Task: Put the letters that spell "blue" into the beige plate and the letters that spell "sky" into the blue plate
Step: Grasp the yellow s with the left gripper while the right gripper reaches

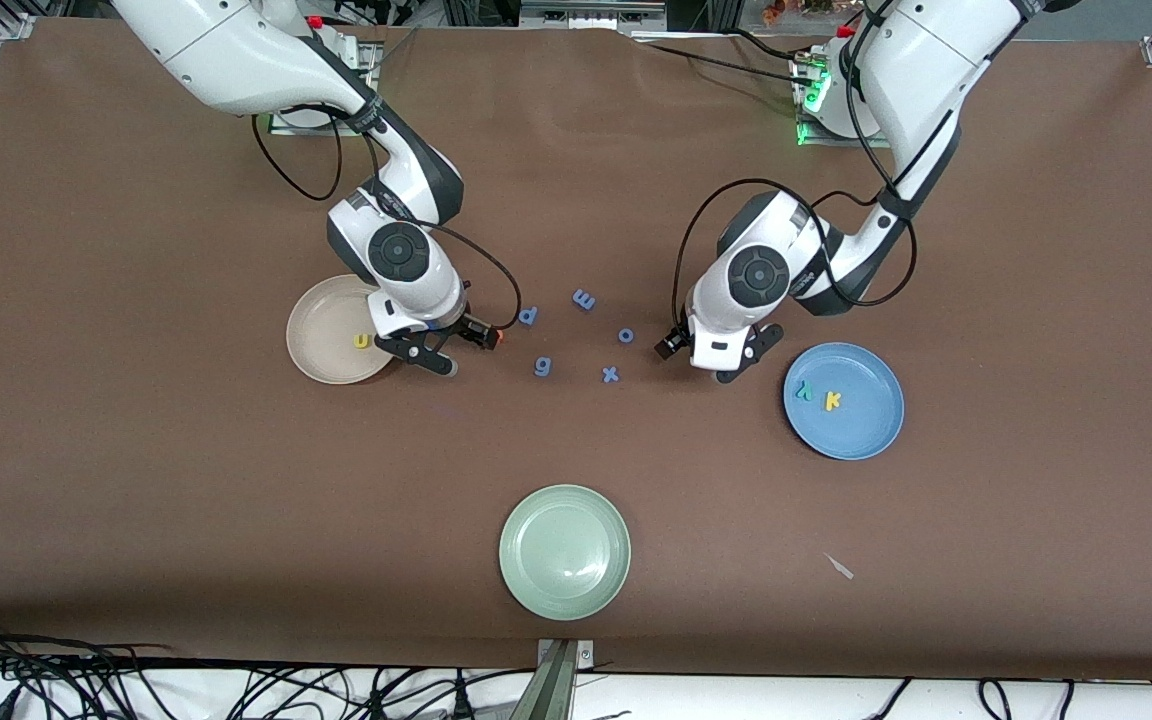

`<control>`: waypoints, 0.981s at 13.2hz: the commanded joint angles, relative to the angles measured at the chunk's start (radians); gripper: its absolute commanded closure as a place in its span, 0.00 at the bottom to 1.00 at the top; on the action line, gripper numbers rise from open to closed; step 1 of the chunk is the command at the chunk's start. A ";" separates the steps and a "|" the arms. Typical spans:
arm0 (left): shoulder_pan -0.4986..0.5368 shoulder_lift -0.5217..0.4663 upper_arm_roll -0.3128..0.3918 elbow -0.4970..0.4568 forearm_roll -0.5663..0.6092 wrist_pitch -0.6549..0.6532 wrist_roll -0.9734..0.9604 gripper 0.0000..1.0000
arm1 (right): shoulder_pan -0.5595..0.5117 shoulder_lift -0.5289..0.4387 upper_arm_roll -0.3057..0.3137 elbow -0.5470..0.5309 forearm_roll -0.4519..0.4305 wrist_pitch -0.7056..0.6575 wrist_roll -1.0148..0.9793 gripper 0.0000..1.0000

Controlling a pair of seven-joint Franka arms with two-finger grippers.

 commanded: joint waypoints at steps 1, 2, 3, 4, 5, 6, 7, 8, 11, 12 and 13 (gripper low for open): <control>-0.017 -0.039 0.003 -0.066 0.004 0.047 -0.064 0.25 | 0.004 0.025 0.005 -0.016 -0.010 0.059 0.013 0.13; -0.019 -0.030 0.003 -0.071 0.005 0.047 -0.064 0.30 | 0.006 0.026 0.005 -0.032 -0.013 0.081 0.012 0.13; -0.025 -0.017 0.004 -0.069 0.013 0.049 -0.064 0.35 | 0.006 0.025 0.005 -0.038 -0.027 0.086 0.012 0.19; -0.023 -0.013 0.004 -0.066 0.040 0.050 -0.067 0.36 | 0.004 0.025 0.005 -0.040 -0.031 0.086 0.012 0.20; -0.023 -0.005 0.006 -0.068 0.050 0.066 -0.065 0.40 | 0.004 0.025 0.005 -0.040 -0.033 0.086 0.010 0.21; -0.023 0.010 0.009 -0.066 0.050 0.085 -0.065 0.42 | 0.004 0.023 0.004 -0.040 -0.033 0.084 0.010 0.20; -0.023 0.015 0.010 -0.066 0.050 0.101 -0.065 0.43 | 0.004 0.020 0.004 -0.038 -0.033 0.083 0.009 0.20; -0.023 0.018 0.012 -0.062 0.050 0.104 -0.065 0.48 | 0.004 0.017 0.002 -0.035 -0.033 0.080 0.006 0.20; -0.022 0.032 0.015 -0.057 0.065 0.107 -0.065 0.50 | 0.003 0.002 -0.002 -0.027 -0.033 0.069 -0.007 0.14; -0.022 0.035 0.015 -0.057 0.077 0.107 -0.065 0.53 | 0.003 0.002 -0.002 -0.027 -0.033 0.069 -0.008 0.14; -0.017 0.038 0.015 -0.057 0.077 0.107 -0.065 0.58 | 0.003 0.002 -0.010 -0.027 -0.039 0.069 -0.022 0.14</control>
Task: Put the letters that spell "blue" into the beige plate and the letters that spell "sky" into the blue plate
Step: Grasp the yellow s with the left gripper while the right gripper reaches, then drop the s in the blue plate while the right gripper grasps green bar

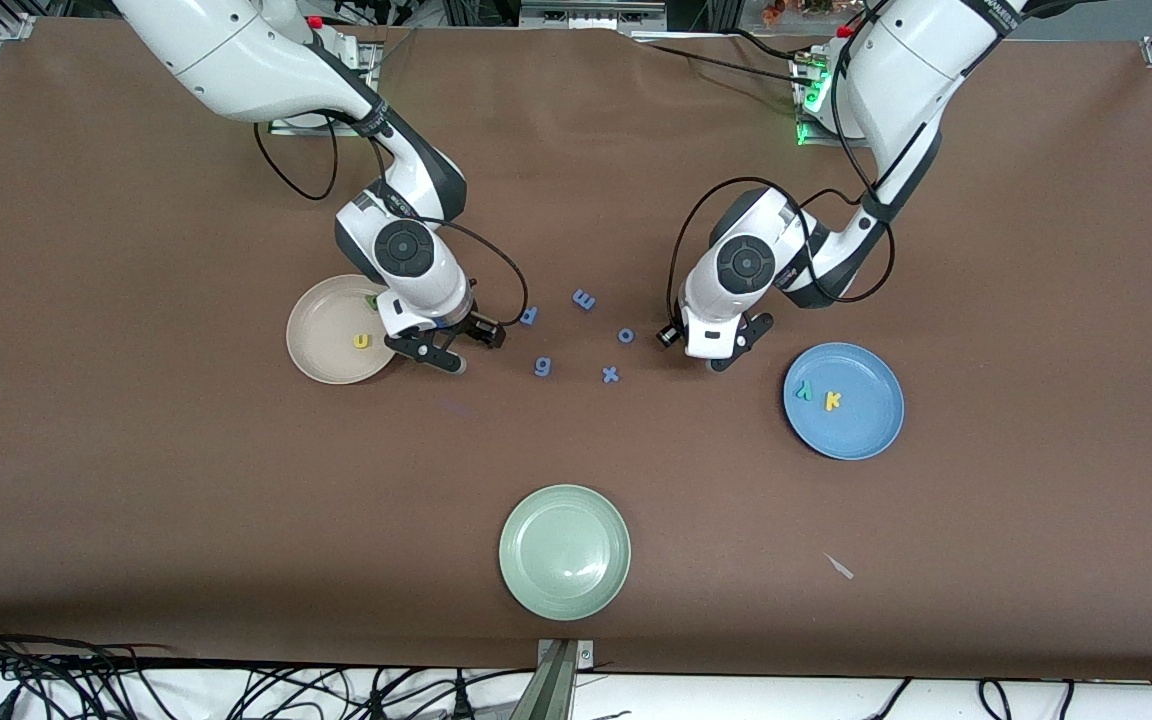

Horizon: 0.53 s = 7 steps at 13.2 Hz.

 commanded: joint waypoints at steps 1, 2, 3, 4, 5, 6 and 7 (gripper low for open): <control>0.002 0.008 0.014 0.001 0.040 0.013 -0.019 0.64 | -0.003 -0.013 -0.015 -0.004 -0.040 -0.004 -0.038 0.14; 0.008 0.005 0.029 0.001 0.050 0.027 -0.021 0.73 | -0.003 -0.009 -0.023 -0.004 -0.047 -0.004 -0.043 0.15; -0.002 0.008 0.029 0.001 0.052 0.036 -0.025 0.81 | -0.003 -0.006 -0.025 -0.004 -0.054 -0.004 -0.048 0.15; -0.009 0.008 0.029 0.001 0.052 0.038 -0.047 0.88 | -0.003 -0.002 -0.029 -0.004 -0.061 -0.003 -0.046 0.16; -0.012 0.006 0.029 0.003 0.052 0.036 -0.051 0.96 | -0.003 0.001 -0.029 -0.005 -0.061 0.003 -0.039 0.17; -0.012 0.003 0.031 0.006 0.063 0.035 -0.042 1.00 | -0.002 0.008 -0.029 -0.005 -0.062 0.009 -0.031 0.18; -0.009 -0.006 0.029 0.024 0.099 0.015 -0.048 1.00 | -0.002 0.011 -0.029 -0.005 -0.062 0.013 -0.023 0.18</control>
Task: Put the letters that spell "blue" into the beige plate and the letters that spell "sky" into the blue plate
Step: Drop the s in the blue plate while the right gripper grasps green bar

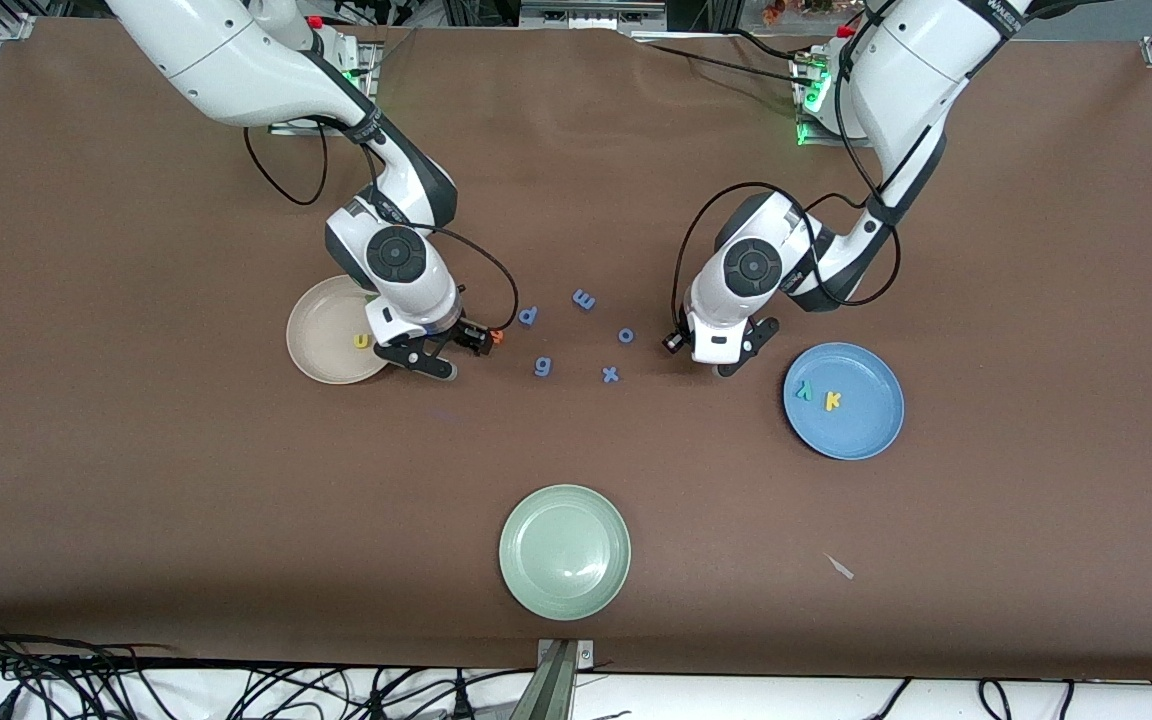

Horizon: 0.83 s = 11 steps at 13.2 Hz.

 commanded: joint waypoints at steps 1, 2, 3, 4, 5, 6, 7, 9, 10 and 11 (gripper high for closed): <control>-0.009 -0.022 0.013 0.032 0.100 -0.056 -0.039 1.00 | -0.002 0.012 0.003 -0.005 -0.020 0.020 0.015 0.18; -0.007 -0.028 0.013 0.054 0.112 -0.108 -0.037 1.00 | -0.002 0.017 0.003 -0.004 -0.020 0.026 0.016 0.18; 0.002 -0.042 0.013 0.079 0.135 -0.173 -0.031 1.00 | -0.002 0.020 0.003 -0.004 -0.020 0.031 0.016 0.18; 0.017 -0.061 0.013 0.108 0.149 -0.237 0.001 1.00 | 0.000 0.020 0.004 -0.004 -0.019 0.033 0.018 0.19; 0.039 -0.071 0.013 0.142 0.152 -0.315 0.079 1.00 | 0.000 0.020 0.004 -0.004 -0.017 0.033 0.027 0.19; 0.054 -0.079 0.014 0.186 0.152 -0.409 0.172 1.00 | 0.002 0.020 0.004 -0.002 -0.019 0.033 0.045 0.19; 0.071 -0.087 0.016 0.234 0.154 -0.482 0.241 1.00 | 0.006 0.023 0.004 -0.004 -0.019 0.033 0.050 0.19; 0.124 -0.088 0.017 0.298 0.170 -0.576 0.401 1.00 | 0.011 0.025 0.006 -0.004 -0.016 0.039 0.059 0.19; 0.169 -0.088 0.017 0.299 0.196 -0.577 0.468 1.00 | 0.015 0.028 0.007 -0.004 -0.020 0.040 0.081 0.19; 0.206 -0.084 0.016 0.294 0.238 -0.577 0.530 1.00 | 0.023 0.032 0.007 -0.004 -0.042 0.040 0.096 0.19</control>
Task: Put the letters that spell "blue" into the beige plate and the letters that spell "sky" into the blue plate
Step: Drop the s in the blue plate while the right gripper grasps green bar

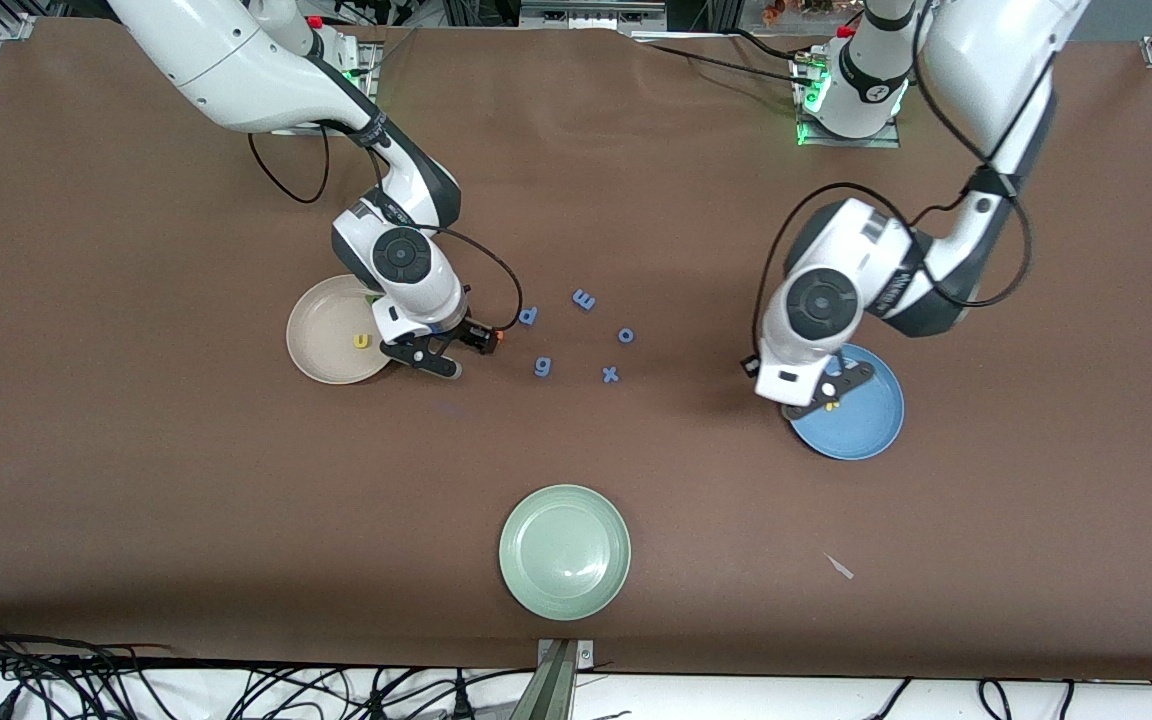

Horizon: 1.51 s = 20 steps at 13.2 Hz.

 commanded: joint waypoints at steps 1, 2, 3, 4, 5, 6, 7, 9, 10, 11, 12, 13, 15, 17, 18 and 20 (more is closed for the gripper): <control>0.102 0.012 -0.009 0.002 0.100 -0.018 0.180 1.00 | 0.013 0.014 0.005 -0.001 -0.053 0.017 0.074 0.19; 0.131 0.024 -0.010 -0.004 0.103 -0.012 0.243 1.00 | 0.015 0.014 0.005 -0.001 -0.067 0.017 0.089 0.19; 0.142 0.046 -0.009 -0.007 0.103 -0.012 0.286 1.00 | 0.016 0.014 0.005 -0.002 -0.068 0.017 0.092 0.20; 0.159 0.075 -0.009 -0.012 0.105 -0.009 0.301 1.00 | 0.016 0.013 0.005 -0.003 -0.068 0.017 0.093 0.23; 0.182 0.109 -0.009 -0.012 0.108 0.001 0.308 1.00 | 0.016 0.012 0.005 -0.003 -0.068 0.017 0.093 0.28; 0.186 0.126 -0.009 -0.015 0.108 0.017 0.332 1.00 | 0.016 0.012 0.005 -0.003 -0.068 0.015 0.093 0.36; 0.193 0.139 -0.007 -0.028 0.110 0.028 0.346 1.00 | 0.016 0.011 0.005 -0.003 -0.068 0.015 0.094 0.45; 0.197 0.147 -0.007 -0.064 0.157 0.070 0.352 0.94 | 0.016 0.011 0.006 -0.003 -0.067 0.015 0.097 0.47; 0.200 0.147 -0.007 -0.065 0.168 0.071 0.352 0.69 | 0.016 0.011 0.008 -0.003 -0.067 0.015 0.120 0.44; 0.200 0.144 -0.007 -0.064 0.168 0.071 0.354 0.24 | 0.018 0.011 0.010 -0.001 -0.067 0.015 0.135 0.41; 0.200 0.130 -0.010 -0.055 0.168 0.055 0.360 0.00 | 0.021 0.012 0.010 -0.001 -0.067 0.017 0.137 0.41; 0.200 0.108 -0.015 -0.047 0.159 0.037 0.377 0.00 | 0.022 0.012 0.011 -0.001 -0.067 0.017 0.139 0.40; 0.199 0.039 -0.035 -0.038 0.146 0.006 0.388 0.00 | 0.024 0.012 0.011 -0.001 -0.067 0.017 0.158 0.37; 0.200 -0.035 -0.077 -0.018 0.143 -0.066 0.436 0.00 | 0.027 0.012 0.011 -0.002 -0.067 0.015 0.162 0.37; 0.200 -0.069 -0.099 0.003 0.102 -0.089 0.467 0.00 | 0.029 0.012 0.013 -0.003 -0.067 0.015 0.171 0.37; 0.199 -0.138 -0.111 0.059 -0.028 -0.142 0.513 0.00 | 0.030 0.011 0.013 -0.007 -0.068 0.014 0.174 0.37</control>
